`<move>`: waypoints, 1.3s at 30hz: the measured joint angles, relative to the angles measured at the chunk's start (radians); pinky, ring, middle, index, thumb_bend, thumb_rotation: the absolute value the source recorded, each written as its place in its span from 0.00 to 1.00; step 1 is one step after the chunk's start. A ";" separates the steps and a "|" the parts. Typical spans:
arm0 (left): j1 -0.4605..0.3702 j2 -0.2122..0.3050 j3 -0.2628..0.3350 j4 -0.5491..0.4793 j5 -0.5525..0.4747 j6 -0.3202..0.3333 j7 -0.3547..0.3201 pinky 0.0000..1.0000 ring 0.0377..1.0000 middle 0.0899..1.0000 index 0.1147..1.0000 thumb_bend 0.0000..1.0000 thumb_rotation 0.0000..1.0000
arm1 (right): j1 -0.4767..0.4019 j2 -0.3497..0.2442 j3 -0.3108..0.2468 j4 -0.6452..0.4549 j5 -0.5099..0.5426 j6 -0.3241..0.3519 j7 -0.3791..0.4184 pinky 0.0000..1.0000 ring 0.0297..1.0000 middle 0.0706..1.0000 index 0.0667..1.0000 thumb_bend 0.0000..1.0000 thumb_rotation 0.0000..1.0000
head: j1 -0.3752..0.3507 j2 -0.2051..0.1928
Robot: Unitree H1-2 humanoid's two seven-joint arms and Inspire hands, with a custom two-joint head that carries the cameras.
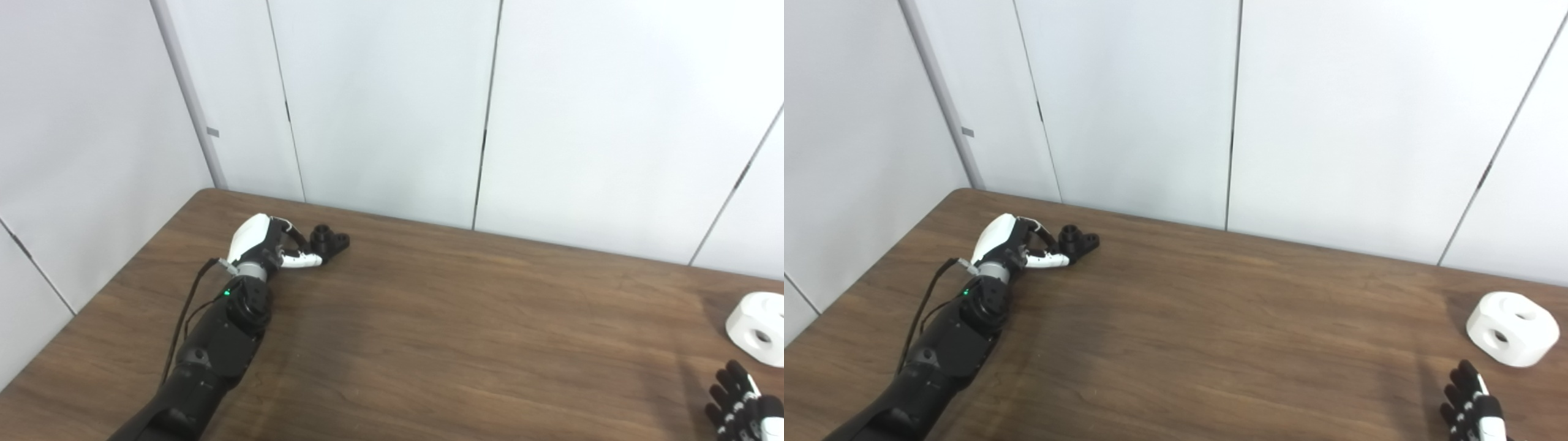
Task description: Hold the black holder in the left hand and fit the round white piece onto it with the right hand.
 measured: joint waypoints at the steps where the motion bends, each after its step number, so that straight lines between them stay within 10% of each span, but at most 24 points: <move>1: 0.000 0.000 -0.002 0.000 0.000 -0.001 0.000 0.91 0.89 0.78 0.42 0.52 0.05 | 0.000 0.000 0.000 -0.001 0.000 0.001 0.000 1.00 1.00 1.00 1.00 0.60 1.00 | 0.000 0.000; 14: 0.014 0.012 -0.022 -0.024 0.012 0.001 -0.022 0.90 0.89 0.77 0.42 0.52 0.05 | -0.001 0.009 0.001 -0.015 0.003 0.021 0.000 1.00 1.00 1.00 1.00 0.57 1.00 | -0.015 0.002; 39: 0.218 0.002 -0.167 -0.422 0.107 0.008 -0.127 1.00 0.92 0.80 0.42 0.52 0.05 | -0.001 0.020 0.012 -0.031 -0.019 0.033 -0.011 1.00 1.00 1.00 1.00 0.50 1.00 | -0.087 0.020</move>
